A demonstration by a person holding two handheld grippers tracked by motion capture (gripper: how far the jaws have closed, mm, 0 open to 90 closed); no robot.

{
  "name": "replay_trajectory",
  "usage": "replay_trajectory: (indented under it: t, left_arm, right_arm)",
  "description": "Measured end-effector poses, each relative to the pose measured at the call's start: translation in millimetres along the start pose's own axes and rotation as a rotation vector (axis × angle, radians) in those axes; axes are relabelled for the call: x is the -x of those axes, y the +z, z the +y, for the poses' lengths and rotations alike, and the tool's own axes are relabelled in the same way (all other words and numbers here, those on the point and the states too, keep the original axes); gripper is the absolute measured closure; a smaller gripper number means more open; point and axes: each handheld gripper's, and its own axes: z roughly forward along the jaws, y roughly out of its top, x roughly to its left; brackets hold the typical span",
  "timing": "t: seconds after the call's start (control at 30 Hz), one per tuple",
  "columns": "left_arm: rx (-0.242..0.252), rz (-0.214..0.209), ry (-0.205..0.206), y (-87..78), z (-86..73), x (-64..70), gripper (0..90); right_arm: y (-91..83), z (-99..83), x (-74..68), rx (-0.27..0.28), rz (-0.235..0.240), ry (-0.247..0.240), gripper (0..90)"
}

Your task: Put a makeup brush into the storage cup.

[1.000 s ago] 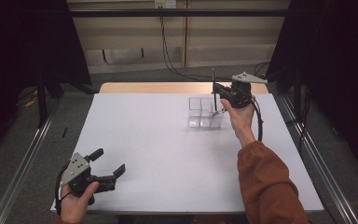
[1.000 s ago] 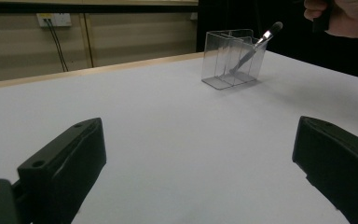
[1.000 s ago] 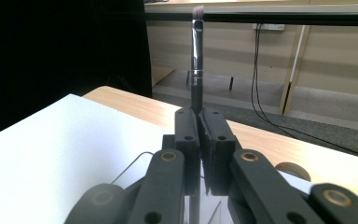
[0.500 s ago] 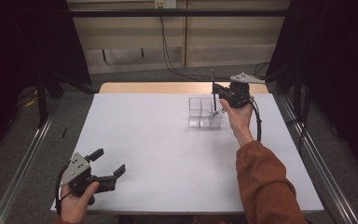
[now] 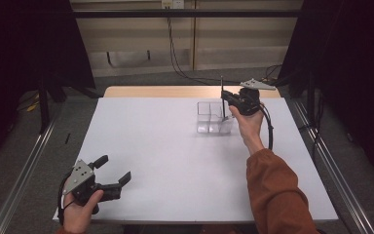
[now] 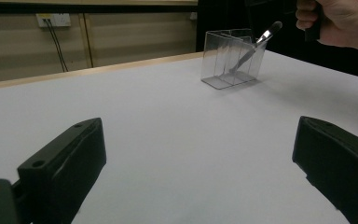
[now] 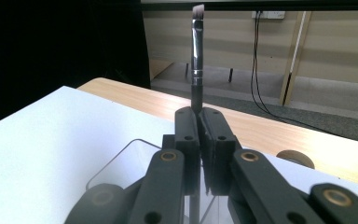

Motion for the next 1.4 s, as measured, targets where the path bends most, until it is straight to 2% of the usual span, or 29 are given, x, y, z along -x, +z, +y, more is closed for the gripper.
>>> replay_trajectory:
  t: [0.27,0.53,0.97,1.4]
  left_arm:
    - [-0.001,0.0,0.002,0.1,0.1,0.3,2.8]
    - [-0.004,0.0,0.005,0.9,0.1,0.5,2.8]
    - [-0.004,-0.003,0.007,1.0,0.2,0.2,2.8]
    - [0.001,-0.002,0.0,0.8,0.2,0.4,2.8]
  right_arm:
    - [-1.1,-5.2,-4.5,-0.034,-0.005,-0.017,86.0]
    - [-4.9,-11.6,0.3,-0.053,-0.006,0.0,86.0]
    - [-4.1,-11.8,-1.4,-0.114,0.0,-0.022,85.8]
    - [-2.5,-15.5,0.7,-0.133,0.001,-0.009,85.6]
